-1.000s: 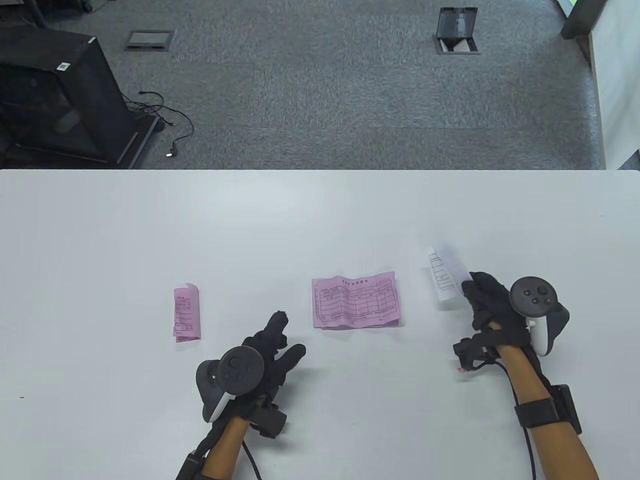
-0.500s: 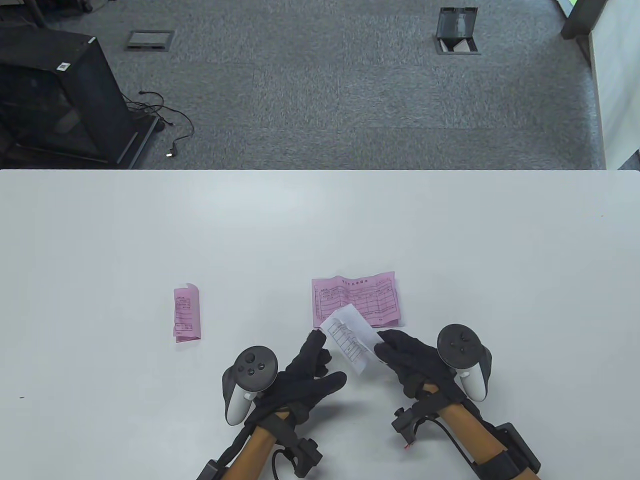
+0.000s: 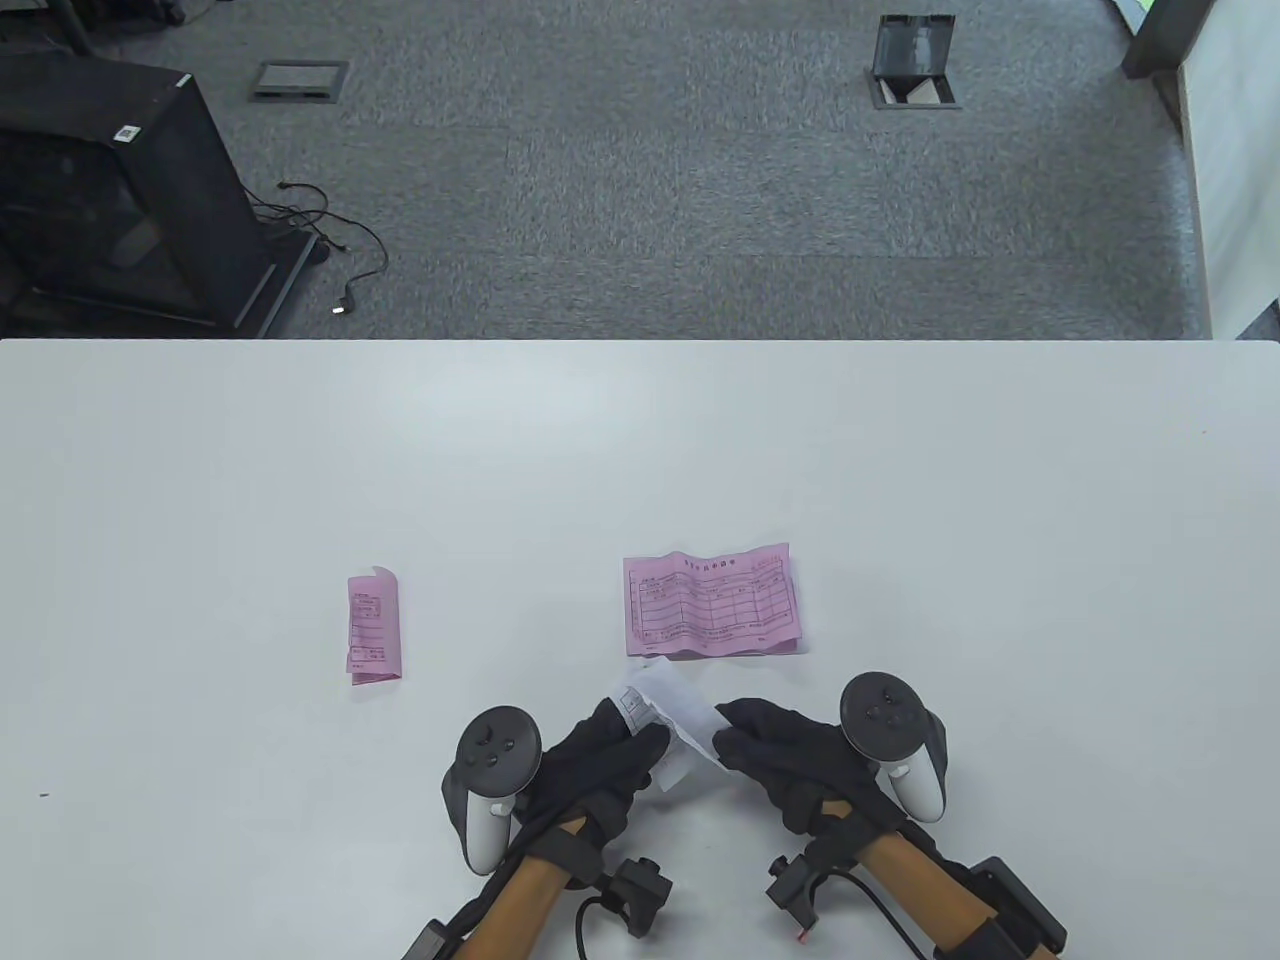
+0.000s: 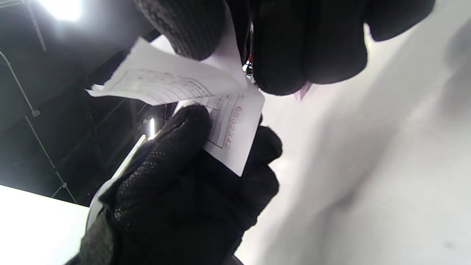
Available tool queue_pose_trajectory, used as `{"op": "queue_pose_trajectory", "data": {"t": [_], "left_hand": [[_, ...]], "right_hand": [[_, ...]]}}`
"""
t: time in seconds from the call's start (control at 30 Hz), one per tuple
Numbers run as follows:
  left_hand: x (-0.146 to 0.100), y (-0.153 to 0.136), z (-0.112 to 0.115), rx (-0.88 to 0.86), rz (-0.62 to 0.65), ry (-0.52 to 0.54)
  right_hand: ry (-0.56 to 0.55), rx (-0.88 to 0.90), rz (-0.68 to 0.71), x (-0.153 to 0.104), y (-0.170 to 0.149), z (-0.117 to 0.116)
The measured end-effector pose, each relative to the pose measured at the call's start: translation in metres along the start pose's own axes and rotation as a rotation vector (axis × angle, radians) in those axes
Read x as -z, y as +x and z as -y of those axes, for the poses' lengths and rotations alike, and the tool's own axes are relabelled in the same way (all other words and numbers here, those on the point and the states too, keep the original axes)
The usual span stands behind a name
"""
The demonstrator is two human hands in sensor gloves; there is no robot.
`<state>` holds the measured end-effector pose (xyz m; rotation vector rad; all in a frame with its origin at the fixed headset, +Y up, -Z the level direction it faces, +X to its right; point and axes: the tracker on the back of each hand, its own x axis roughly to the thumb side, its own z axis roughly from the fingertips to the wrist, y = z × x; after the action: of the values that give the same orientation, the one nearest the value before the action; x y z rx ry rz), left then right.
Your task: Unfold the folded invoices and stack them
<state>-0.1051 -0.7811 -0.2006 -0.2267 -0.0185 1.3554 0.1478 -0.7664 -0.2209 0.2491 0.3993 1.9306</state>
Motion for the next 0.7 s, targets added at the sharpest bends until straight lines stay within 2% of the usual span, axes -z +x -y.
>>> {"op": "queue_pose_trajectory", "data": {"t": [0.1,0.17,0.23,0.33,0.43,0.53,0.7], "left_hand": [[-0.001,0.005,-0.003,0.122,-0.013,0.065],[-0.003,0.009,-0.005,0.252,-0.016,0.095],[-0.005,0.012,-0.004,0.29,-0.024,0.118],[-0.008,0.014,-0.003,0.352,-0.019,0.143],[-0.009,0.017,-0.004,0.437,-0.009,0.173],[-0.011,0.018,-0.004,0.466,0.005,0.179],[-0.011,0.018,-0.001,0.515,0.047,0.173]], "right_hand": [[-0.047,-0.119,-0.008,-0.002,0.0,-0.001],[-0.124,-0.203,0.002,-0.005,0.002,-0.001],[-0.162,-0.309,0.069,-0.009,0.008,-0.001],[-0.207,-0.358,0.133,-0.013,0.013,-0.003],[-0.215,-0.4,0.196,-0.016,0.017,-0.006],[-0.173,-0.402,0.232,-0.018,0.018,-0.012],[-0.12,-0.363,0.165,-0.015,0.009,-0.016]]}}
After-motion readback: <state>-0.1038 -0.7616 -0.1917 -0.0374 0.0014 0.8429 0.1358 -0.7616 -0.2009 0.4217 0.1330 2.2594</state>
